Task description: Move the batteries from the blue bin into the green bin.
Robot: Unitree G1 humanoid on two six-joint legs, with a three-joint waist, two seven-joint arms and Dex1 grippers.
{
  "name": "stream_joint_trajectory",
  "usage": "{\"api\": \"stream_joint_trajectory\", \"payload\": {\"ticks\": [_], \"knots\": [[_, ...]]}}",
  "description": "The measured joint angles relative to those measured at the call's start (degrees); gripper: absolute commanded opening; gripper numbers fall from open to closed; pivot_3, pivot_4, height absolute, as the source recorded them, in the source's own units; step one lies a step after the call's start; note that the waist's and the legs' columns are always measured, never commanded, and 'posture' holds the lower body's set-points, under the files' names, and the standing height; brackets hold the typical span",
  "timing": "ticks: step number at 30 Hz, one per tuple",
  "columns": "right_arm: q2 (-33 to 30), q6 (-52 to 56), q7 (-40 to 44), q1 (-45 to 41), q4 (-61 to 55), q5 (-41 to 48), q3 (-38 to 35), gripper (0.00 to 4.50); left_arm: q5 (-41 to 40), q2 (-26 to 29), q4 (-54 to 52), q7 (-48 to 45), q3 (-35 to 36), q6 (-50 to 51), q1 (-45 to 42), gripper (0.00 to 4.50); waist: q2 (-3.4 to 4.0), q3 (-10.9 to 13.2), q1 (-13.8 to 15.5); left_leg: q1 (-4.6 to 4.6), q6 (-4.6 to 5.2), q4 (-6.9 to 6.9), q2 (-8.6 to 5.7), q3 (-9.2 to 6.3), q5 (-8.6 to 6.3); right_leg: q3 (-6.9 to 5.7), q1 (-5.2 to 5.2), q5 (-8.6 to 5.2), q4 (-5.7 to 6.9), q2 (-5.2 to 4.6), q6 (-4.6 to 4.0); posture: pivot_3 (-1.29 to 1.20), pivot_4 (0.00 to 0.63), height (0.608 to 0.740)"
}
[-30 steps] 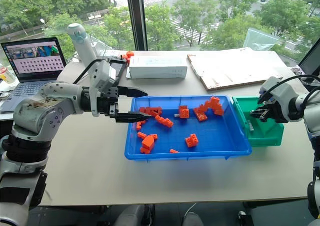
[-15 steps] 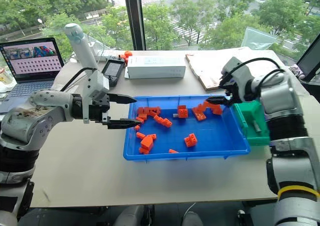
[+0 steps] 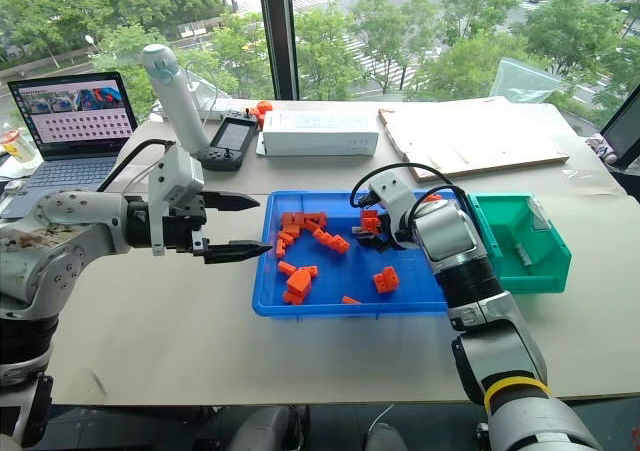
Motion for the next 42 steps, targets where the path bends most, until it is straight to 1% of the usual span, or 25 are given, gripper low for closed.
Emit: {"api": "stream_joint_trajectory", "payload": {"ticks": [2, 3, 4, 6, 7, 9, 13, 15, 18, 21, 23, 25, 27, 30, 31, 32, 33, 34, 35, 37, 42], "knots": [[1.2, 0.9, -1.7, -0.6, 1.0, 0.3, -1.2, 3.65, 0.0, 0.0, 0.0, 0.3, 0.0, 0.0, 0.0, 4.50, 0.00, 0.0, 0.0, 0.00, 0.00, -0.02, 0.01, 0.01, 0.01, 0.00, -0.01, 0.00, 0.00, 0.02, 0.00, 0.00, 0.150, 0.740], [1.6, 1.2, -2.4, -1.0, 1.4, 0.6, -1.7, 3.47, 0.0, 0.0, 0.0, 0.4, 0.0, 0.0, 0.0, 4.50, 0.00, 0.0, -0.1, 0.00, 0.01, -0.03, 0.01, 0.01, 0.01, 0.00, -0.01, 0.00, 0.00, 0.02, 0.00, 0.00, 0.150, 0.740], [1.9, 1.2, -3.1, -1.4, 1.8, 0.8, -2.1, 3.06, 0.0, 0.0, 0.0, 0.4, 0.0, 0.0, 0.0, 4.50, 0.00, 0.0, 0.0, 0.00, 0.01, -0.03, 0.00, 0.02, 0.01, 0.00, -0.01, 0.00, 0.00, 0.02, 0.00, 0.00, 0.150, 0.740], [2.0, 1.2, -3.9, -1.8, 2.1, 1.3, -2.9, 2.43, 0.0, 0.1, 0.0, 0.4, 0.0, 0.0, 0.0, 4.50, 0.00, 0.0, 0.0, 0.00, 0.01, -0.03, 0.00, 0.01, 0.01, 0.00, -0.01, 0.00, -0.01, 0.02, 0.00, 0.00, 0.150, 0.740], [2.0, 1.2, -4.2, -1.9, 2.2, 1.5, -3.3, 2.02, 0.0, 0.2, 0.0, 0.4, 0.0, 0.0, 0.0, 4.50, 0.00, 0.0, 0.0, 0.00, 0.01, -0.03, 0.00, 0.02, 0.01, 0.00, -0.01, 0.00, -0.01, 0.02, 0.00, 0.00, 0.150, 0.740], [2.0, 1.3, -4.7, -1.9, 2.4, 2.0, -3.4, 1.47, 0.0, 0.4, 0.0, 0.4, 0.0, 0.0, 0.0, 4.50, 0.00, 0.0, 0.0, 0.00, 0.01, -0.03, 0.01, 0.03, 0.01, 0.01, -0.02, 0.00, -0.01, 0.02, 0.00, 0.00, 0.150, 0.740], [1.4, 1.9, -4.6, -2.0, 2.1, 2.8, -3.4, 1.46, 0.0, 0.4, 0.0, 0.4, 0.0, 0.0, 0.0, 4.50, 0.00, 0.0, -0.1, 0.00, 0.01, -0.04, 0.01, 0.04, 0.01, 0.01, -0.03, 0.00, -0.01, 0.03, 0.00, 0.00, 0.150, 0.740], [-0.7, 3.4, -2.8, -2.0, 0.6, 3.9, -2.7, 1.46, 0.0, 0.4, 0.0, 0.4, 0.0, 0.0, 0.0, 4.50, 0.00, 0.0, 0.0, 0.00, 0.01, -0.04, -0.01, 0.04, 0.01, 0.01, -0.03, 0.00, -0.02, 0.03, 0.00, 0.00, 0.150, 0.740], [-6.1, 4.9, 1.7, -2.5, -3.8, 5.8, -0.9, 1.46, 0.0, 0.4, 0.2, 0.3, 0.0, -0.1, 0.0, 4.50, 0.00, 0.0, 0.1, 0.00, 0.03, -0.04, 0.01, 0.04, 0.00, 0.01, -0.03, 0.00, -0.05, 0.03, 0.00, 0.00, 0.150, 0.740], [-11.7, 1.6, 7.1, -1.4, -7.9, 8.5, -1.6, 1.46, 0.0, 0.4, 0.4, 0.3, -0.3, -0.2, -0.1, 4.50, 0.00, 0.0, 0.1, 0.00, 0.04, -0.04, 0.01, 0.03, -0.01, 0.01, 0.00, 0.00, -0.09, 0.03, 0.00, 0.00, 0.150, 0.740], [-17.3, -3.0, 11.4, 2.6, -11.5, 9.8, -2.0, 1.46, 0.0, 0.2, 0.6, 0.3, -0.5, -0.3, -0.1, 4.50, -0.01, 0.0, 0.4, 0.00, 0.12, 0.00, 0.00, 0.02, -0.06, -0.02, 0.06, 0.00, -0.13, 0.02, 0.00, 0.00, 0.150, 0.740], [-21.3, -5.9, 15.2, 7.0, -12.1, 11.4, -2.9, 1.46, 0.0, 0.2, 0.8, 0.3, -0.6, -0.3, -0.1, 4.50, -0.02, 0.0, 0.4, -0.01, 0.15, 0.04, 0.01, 0.06, -0.07, 0.01, 0.09, 0.00, -0.17, 0.01, 0.00, 0.00, 0.150, 0.740], [-22.5, -6.1, 17.6, 8.9, -11.6, 13.0, -3.4, 1.46, 0.0, 0.1, 0.8, 0.1, -0.7, -0.5, -0.1, 4.50, -0.03, 0.0, 0.0, 0.00, 0.24, 0.06, 0.06, 0.09, 0.00, 0.05, 0.09, 0.01, -0.13, 0.01, 0.01, 0.00, 0.150, 0.740], [-25.5, -6.3, 20.2, 9.6, -11.0, 13.5, -3.2, 1.46, 0.0, -0.7, 0.9, -0.5, -1.1, -0.6, -0.3, 4.50, -0.02, 0.0, -0.2, 0.00, 0.28, 0.05, 0.09, 0.10, 0.02, 0.07, 0.07, 0.01, -0.11, 0.01, 0.01, 0.00, 0.150, 0.740], [-26.6, -6.5, 20.9, 9.7, -10.8, 13.5, -3.2, 2.46, 0.0, -0.7, 1.0, -0.6, -1.4, -0.6, -0.5, 4.50, -0.02, 0.0, -0.2, 0.00, 0.29, 0.06, 0.09, 0.10, 0.02, 0.07, 0.07, 0.01, -0.13, 0.01, 0.01, 0.00, 0.150, 0.740], [-27.7, -6.7, 21.7, 9.6, -10.6, 13.5, -3.1, 2.62, 0.1, -0.8, 1.2, -0.8, -1.6, -0.7, -0.8, 4.50, -0.03, 0.0, -0.2, 0.00, 0.33, 0.07, 0.09, 0.09, 0.00, 0.07, 0.08, 0.01, -0.16, 0.01, 0.01, 0.00, 0.150, 0.740], [-28.1, -7.0, 22.4, 9.6, -10.4, 13.5, -3.1, 3.08, 0.1, -0.8, 1.3, -0.9, -1.6, -0.8, -1.0, 4.50, -0.03, 0.0, -0.2, 0.00, 0.34, 0.07, 0.09, 0.10, 0.00, 0.07, 0.09, 0.01, -0.17, 0.00, 0.01, 0.00, 0.150, 0.740], [-28.1, -7.2, 22.8, 9.6, -10.3, 13.6, -3.0, 3.23, 0.2, -0.8, 1.4, -0.9, -1.6, -1.0, -1.1, 4.50, -0.03, 0.0, -0.2, 0.00, 0.34, 0.07, 0.09, 0.10, 0.00, 0.07, 0.09, 0.01, -0.17, 0.00, 0.01, 0.00, 0.150, 0.740], [-27.7, -7.3, 22.9, 9.6, -10.0, 13.7, -3.0, 3.68, 0.2, -0.8, 1.6, -0.9, -1.6, -1.3, -1.2, 4.50, -0.03, 0.0, -0.1, 0.00, 0.34, 0.07, 0.09, 0.10, 0.00, 0.07, 0.09, 0.01, -0.17, -0.01, 0.01, 0.00, 0.150, 0.740], [-26.0, -7.2, 22.6, 9.0, -9.8, 14.6, -3.3, 4.33, 0.2, -0.9, 1.8, -1.0, -1.7, -1.4, -1.3, 4.50, -0.03, 0.0, -0.1, 0.00, 0.34, 0.07, 0.09, 0.08, 0.00, 0.07, 0.10, 0.01, -0.17, -0.01, 0.01, 0.00, 0.150, 0.740], [-20.7, -8.9, 24.1, 7.0, -12.3, 17.7, -3.0, 4.33, 0.2, -0.9, 2.0, -1.2, -1.7, -1.5, -1.3, 4.50, -0.03, 0.0, -0.1, 0.00, 0.41, 0.06, 0.08, 0.06, 0.03, 0.05, 0.10, 0.01, -0.17, -0.01, 0.01, 0.00, 0.150, 0.740]]}}
